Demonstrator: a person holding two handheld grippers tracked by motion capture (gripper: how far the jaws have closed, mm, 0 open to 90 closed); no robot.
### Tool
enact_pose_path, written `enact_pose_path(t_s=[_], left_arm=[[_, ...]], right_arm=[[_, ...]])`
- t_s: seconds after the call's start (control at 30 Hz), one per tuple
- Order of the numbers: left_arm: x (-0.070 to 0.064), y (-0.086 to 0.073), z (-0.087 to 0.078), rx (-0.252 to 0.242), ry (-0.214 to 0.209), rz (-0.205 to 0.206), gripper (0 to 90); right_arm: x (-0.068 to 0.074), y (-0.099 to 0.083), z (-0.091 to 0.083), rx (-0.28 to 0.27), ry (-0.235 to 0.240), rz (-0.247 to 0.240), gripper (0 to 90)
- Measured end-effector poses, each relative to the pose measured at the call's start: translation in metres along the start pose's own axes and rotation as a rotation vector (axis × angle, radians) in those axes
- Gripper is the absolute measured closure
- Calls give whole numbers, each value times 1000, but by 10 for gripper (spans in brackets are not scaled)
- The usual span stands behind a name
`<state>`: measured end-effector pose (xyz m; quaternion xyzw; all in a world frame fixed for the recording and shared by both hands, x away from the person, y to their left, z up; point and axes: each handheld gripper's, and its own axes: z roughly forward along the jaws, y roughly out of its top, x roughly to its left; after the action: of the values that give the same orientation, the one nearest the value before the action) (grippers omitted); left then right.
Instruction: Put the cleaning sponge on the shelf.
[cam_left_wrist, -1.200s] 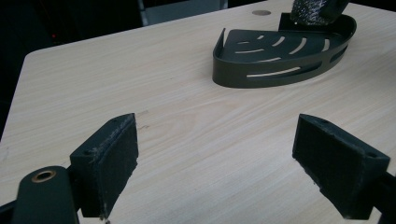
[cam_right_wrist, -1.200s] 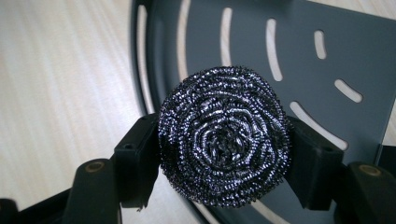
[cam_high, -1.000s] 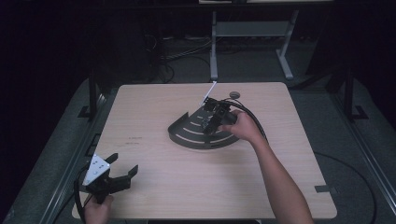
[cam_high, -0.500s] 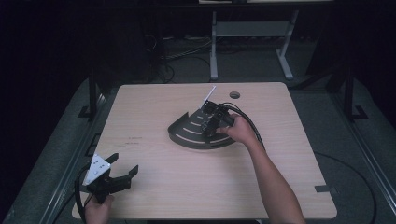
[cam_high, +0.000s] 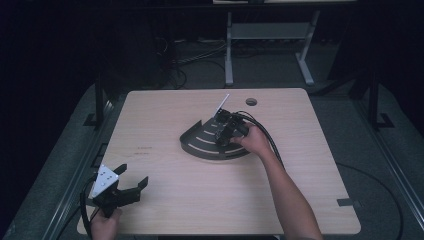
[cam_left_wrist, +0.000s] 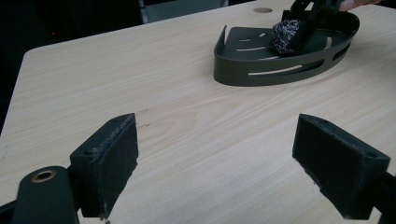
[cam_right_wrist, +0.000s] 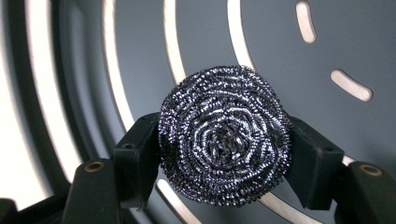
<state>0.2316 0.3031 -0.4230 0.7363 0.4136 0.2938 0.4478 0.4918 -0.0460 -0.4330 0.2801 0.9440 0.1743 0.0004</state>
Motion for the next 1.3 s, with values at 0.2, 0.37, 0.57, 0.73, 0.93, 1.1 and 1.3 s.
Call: enact_pose_path(t_s=[0.2, 0.37, 0.57, 0.73, 0.93, 1.1, 1.3], left_arm=[[1, 0, 1, 3, -1, -2, 138], [0, -1, 1, 7, -6, -1, 138], [0, -1, 1, 4, -1, 0, 137], [1, -1, 0, 5, 1, -1, 137], [0, -1, -1, 3, 0, 4, 137], [2, -1, -2, 0, 4, -8, 137], [2, -1, -2, 0, 7, -7, 137]], right_arm=[[0, -3, 4, -10, 7, 2, 332], [-3, -8, 3, -21, 21, 25, 322], [-2, -7, 2, -23, 27, 25, 282], [-1, -7, 2, -18, 37, 29, 233], [1, -7, -3, -31, 30, 30, 206], [0, -9, -16, -61, 37, 35, 195], [0, -15, -29, -84, 24, 27, 195]])
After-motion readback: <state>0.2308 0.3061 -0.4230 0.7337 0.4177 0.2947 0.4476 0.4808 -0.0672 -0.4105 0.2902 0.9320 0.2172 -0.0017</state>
